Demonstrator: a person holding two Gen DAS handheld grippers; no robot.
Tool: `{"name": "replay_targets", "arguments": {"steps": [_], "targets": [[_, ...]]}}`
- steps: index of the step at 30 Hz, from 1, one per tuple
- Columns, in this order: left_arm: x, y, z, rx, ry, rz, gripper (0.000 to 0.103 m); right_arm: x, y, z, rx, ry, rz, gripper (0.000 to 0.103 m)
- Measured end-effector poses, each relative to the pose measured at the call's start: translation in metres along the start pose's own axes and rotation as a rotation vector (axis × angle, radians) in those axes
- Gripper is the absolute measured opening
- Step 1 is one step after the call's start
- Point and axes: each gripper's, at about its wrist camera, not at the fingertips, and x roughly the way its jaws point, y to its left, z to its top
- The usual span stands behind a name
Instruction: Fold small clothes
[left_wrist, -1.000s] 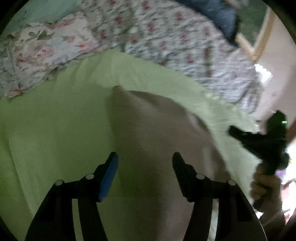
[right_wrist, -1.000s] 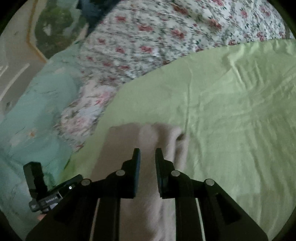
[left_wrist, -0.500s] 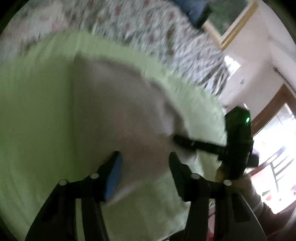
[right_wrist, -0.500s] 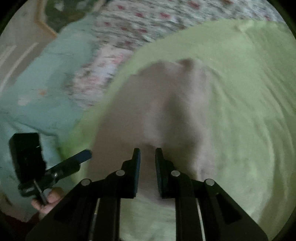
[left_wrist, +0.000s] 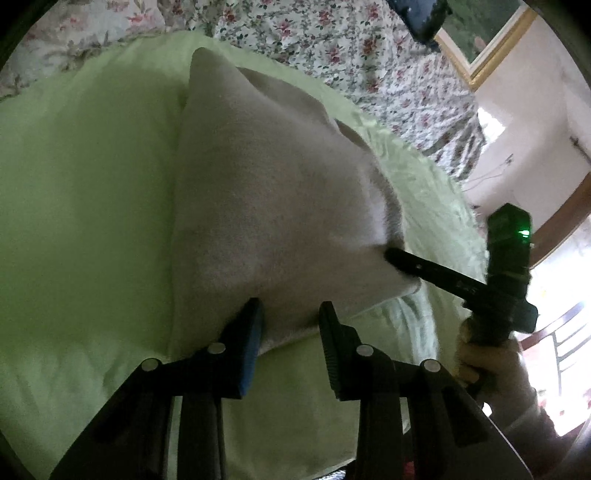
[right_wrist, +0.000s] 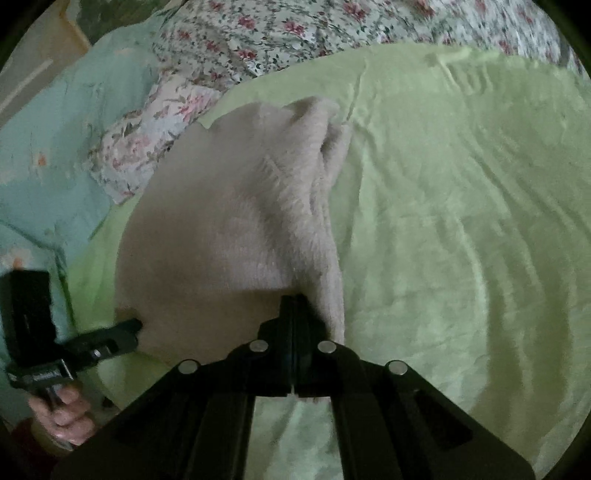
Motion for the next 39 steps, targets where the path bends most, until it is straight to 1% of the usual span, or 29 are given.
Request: {"name": "replay_targets", "arguments": {"steps": [3,7,12,13,14,16,20,23,26,27,28,29,30,31,32,33,34,36,39], "targets": [[0.001,-0.004,-0.002,0.005,-0.002,0.043,0.031,-0.004,0.004,-0.005,-0.033,-0.009,-0.041,0.000],[-0.008,-0.012,-0.007,0.041,-0.011,0.098,0.033,-0.013,0.002,-0.012,-0.014,-0.014,-0.043,0.000],[-0.021,-0.009,-0.016,0.019,-0.018,0.099,0.033,-0.025,0.000,-0.025,0.029,-0.025,-0.033,0.000],[-0.025,-0.009,-0.019,0.024,-0.025,0.109,0.034,-0.029,0.001,-0.027,0.030,-0.028,-0.031,0.003],[-0.031,-0.010,-0.022,0.032,-0.036,0.118,0.034,-0.033,0.003,-0.031,0.029,-0.031,-0.035,0.003],[-0.040,-0.011,-0.028,0.042,-0.047,0.134,0.039,-0.041,0.006,-0.036,0.029,-0.036,-0.037,0.003],[-0.057,-0.011,-0.040,0.031,-0.065,0.139,0.040,-0.053,0.010,-0.050,0.042,-0.043,-0.024,0.003],[-0.067,-0.012,-0.047,0.024,-0.079,0.159,0.045,-0.061,0.014,-0.060,0.042,-0.047,-0.001,0.003],[-0.076,-0.015,-0.053,0.029,-0.093,0.190,0.053,-0.066,0.018,-0.069,0.037,-0.042,0.013,0.003],[-0.079,-0.016,-0.054,0.030,-0.097,0.196,0.059,-0.068,0.019,-0.071,0.034,-0.040,0.016,0.003],[-0.082,-0.017,-0.055,0.033,-0.102,0.207,0.068,-0.070,0.021,-0.075,0.031,-0.036,0.022,0.003],[-0.085,-0.019,-0.056,0.036,-0.107,0.222,0.072,-0.072,0.021,-0.077,0.029,-0.032,0.026,0.003],[-0.089,-0.020,-0.056,0.043,-0.113,0.243,0.082,-0.074,0.022,-0.080,0.028,-0.024,0.032,0.003],[-0.092,-0.022,-0.056,0.055,-0.120,0.270,0.087,-0.076,0.024,-0.082,0.029,-0.018,0.036,0.004],[-0.094,-0.025,-0.056,0.067,-0.122,0.294,0.088,-0.078,0.026,-0.086,0.033,-0.007,0.041,0.006],[-0.095,-0.027,-0.056,0.083,-0.121,0.313,0.090,-0.080,0.026,-0.088,0.035,0.000,0.042,0.017],[-0.097,-0.030,-0.056,0.099,-0.118,0.330,0.093,-0.082,0.027,-0.089,0.036,0.004,0.041,0.043],[-0.098,-0.036,-0.056,0.129,-0.114,0.362,0.097,-0.087,0.030,-0.093,0.031,-0.001,0.045,0.071],[-0.098,-0.045,-0.054,0.174,-0.110,0.389,0.100,-0.098,0.038,-0.094,-0.012,-0.017,0.038,0.071]]}}
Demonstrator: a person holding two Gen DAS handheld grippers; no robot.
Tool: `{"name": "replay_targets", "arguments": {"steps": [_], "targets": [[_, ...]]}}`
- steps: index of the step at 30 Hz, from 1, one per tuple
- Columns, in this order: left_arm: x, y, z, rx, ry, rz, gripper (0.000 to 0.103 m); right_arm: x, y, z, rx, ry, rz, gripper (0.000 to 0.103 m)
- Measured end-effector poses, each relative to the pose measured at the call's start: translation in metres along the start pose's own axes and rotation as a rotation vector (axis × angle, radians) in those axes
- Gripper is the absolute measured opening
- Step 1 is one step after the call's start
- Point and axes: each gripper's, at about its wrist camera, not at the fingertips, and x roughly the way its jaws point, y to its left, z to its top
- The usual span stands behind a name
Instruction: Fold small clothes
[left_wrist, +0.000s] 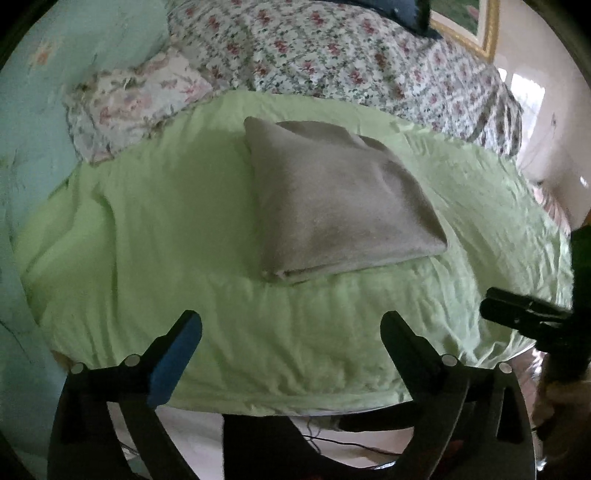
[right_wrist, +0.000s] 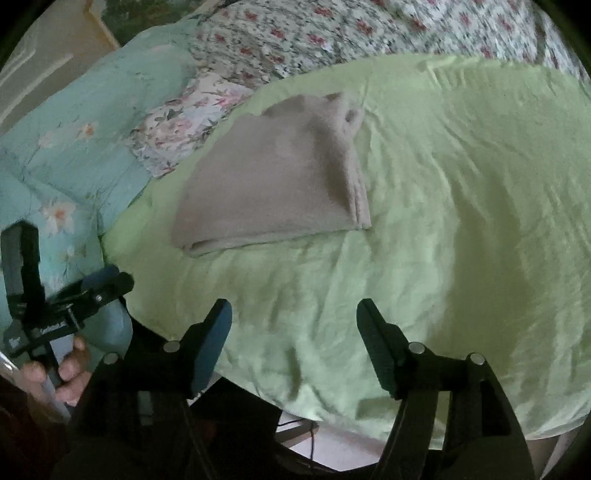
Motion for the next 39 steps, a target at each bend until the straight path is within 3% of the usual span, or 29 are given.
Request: {"name": "replay_targets", "arguments": {"steps": [3,14,24,39], "targets": [[0.000,-0.002,0.008,0.030,0.010,0.011,0.102,-0.009,0.006,0.004,-0.026,-0.010,-0.006,0.073],[0.004,0.007,0.040,0.089,0.041,0.151,0.102,-0.035,0.017,0.044,-0.120,-0.077,-0.032,0.101],[0.033,0.014,0.026,0.097,0.131,0.188,0.102,-0.004,0.005,0.041,-0.079,-0.014,-0.035,0.102],[0.045,0.000,0.050,0.128,0.093,0.206,0.102,0.020,0.011,0.056,-0.115,0.015,-0.047,0.102]]}}
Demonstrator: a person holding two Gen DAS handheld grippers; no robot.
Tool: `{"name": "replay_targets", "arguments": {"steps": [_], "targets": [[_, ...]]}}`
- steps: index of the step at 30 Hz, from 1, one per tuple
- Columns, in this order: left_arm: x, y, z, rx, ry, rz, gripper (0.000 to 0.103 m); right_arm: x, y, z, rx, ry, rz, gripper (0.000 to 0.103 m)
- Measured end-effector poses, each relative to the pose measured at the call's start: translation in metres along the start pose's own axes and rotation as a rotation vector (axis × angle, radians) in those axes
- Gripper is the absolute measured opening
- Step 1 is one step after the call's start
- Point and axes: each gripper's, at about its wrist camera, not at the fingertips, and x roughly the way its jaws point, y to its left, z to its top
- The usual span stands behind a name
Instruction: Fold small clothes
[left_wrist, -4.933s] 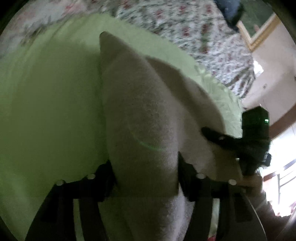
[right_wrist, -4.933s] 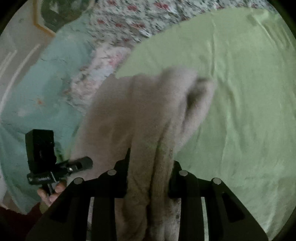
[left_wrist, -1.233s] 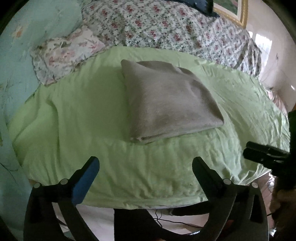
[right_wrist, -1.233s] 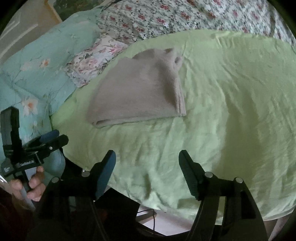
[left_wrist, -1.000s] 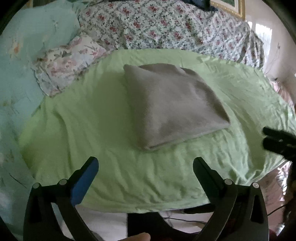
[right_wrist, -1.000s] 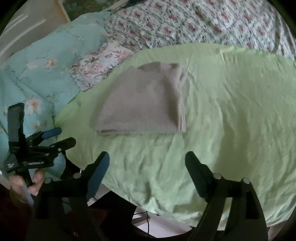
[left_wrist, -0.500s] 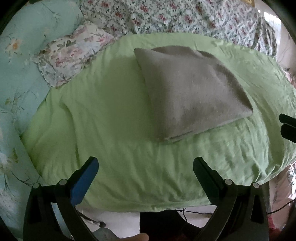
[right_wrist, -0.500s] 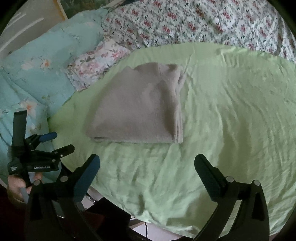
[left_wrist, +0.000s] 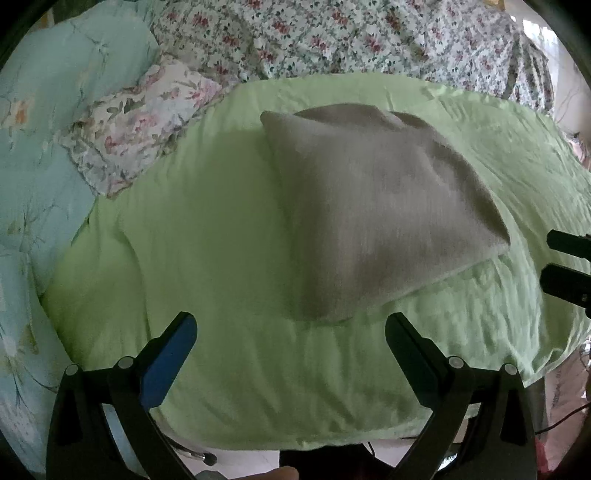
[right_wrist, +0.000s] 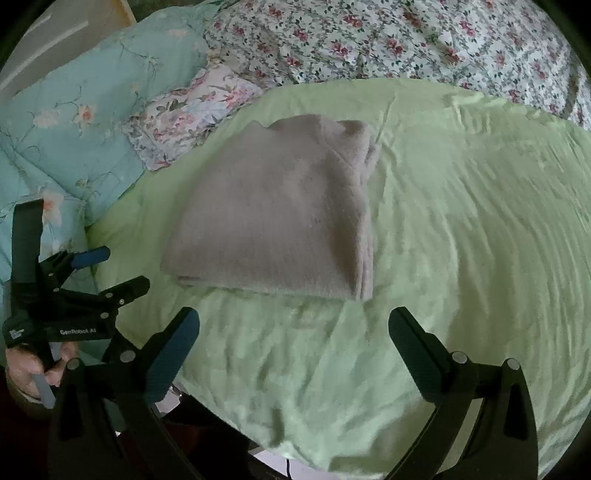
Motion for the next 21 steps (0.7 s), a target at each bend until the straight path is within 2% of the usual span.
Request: {"name": "replay_targets", "arguments": {"steps": [21], "targets": [[0.010,0.003,0.019,-0.029,-0.018,0.015,0.102,0.026,0.002,0.040,-0.035,0.009,-0.030,0.102]]}}
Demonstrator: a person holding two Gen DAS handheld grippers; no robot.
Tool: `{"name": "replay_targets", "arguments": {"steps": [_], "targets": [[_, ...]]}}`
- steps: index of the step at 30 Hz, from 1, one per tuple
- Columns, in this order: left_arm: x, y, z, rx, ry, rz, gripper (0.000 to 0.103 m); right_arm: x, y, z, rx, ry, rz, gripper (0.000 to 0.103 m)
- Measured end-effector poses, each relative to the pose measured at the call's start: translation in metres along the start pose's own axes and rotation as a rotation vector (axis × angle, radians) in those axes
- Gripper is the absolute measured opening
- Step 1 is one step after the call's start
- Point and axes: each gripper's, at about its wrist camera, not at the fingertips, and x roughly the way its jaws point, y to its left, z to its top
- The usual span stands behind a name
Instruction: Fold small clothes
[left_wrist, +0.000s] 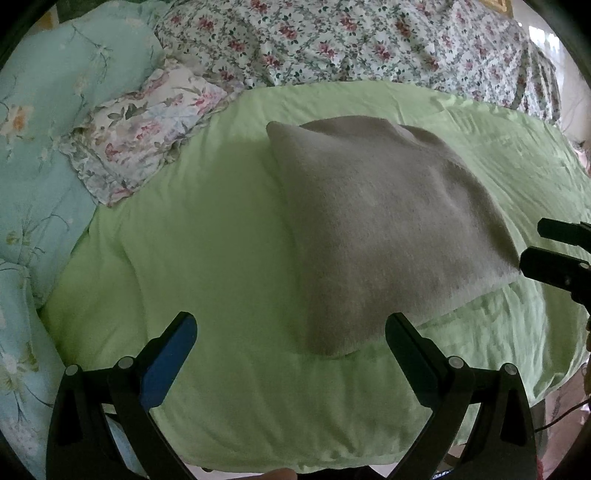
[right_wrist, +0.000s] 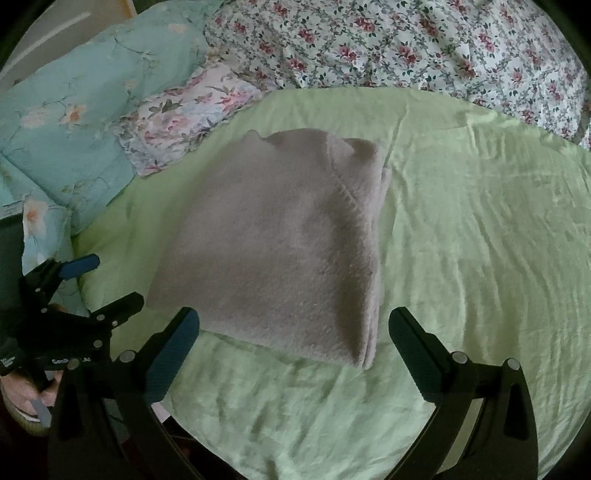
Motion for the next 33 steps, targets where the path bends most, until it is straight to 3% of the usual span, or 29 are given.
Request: {"name": "replay_targets", "arguments": {"steps": [9,19,33], "targets": [[-0.001,0.001,0.003,-0.027,-0.010,-0.016,0.102,0.000,-0.003,0.000,0.005,0.006,-0.031,0.102],[0.001,0.005,0.006,-0.046,-0.017,-0.015,0.102,0.009,-0.011,0.003,0.047,-0.006,-0.008,0.102],[0.050,0.026,0.046,-0.127,0.036,-0.040,0.102,0.055,-0.054,0.059,0.209,-0.068,0.018,0.102]]}}
